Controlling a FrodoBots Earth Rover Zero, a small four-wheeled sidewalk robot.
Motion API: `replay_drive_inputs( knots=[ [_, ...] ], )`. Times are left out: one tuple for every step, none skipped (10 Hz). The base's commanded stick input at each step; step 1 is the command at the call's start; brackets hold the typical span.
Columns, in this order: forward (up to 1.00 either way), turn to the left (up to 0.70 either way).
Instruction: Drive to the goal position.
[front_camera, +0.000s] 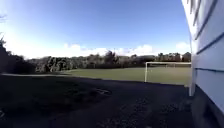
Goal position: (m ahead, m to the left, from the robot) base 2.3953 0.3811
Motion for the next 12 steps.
replay_drive_inputs(
  knots=[
    [0.04, 0.00],
    [0.04, 0.00],
    [0.04, 0.00],
    [0.04, 0.00],
    [0.04, 0.00],
    [0.04, 0.00],
    [0.04, 0.00],
    [0.04, 0.00],
    [0.04, 0.00],
    [0.04, 0.00],
    [0.03, 0.00],
    [0.00, 0.00]
  ],
)
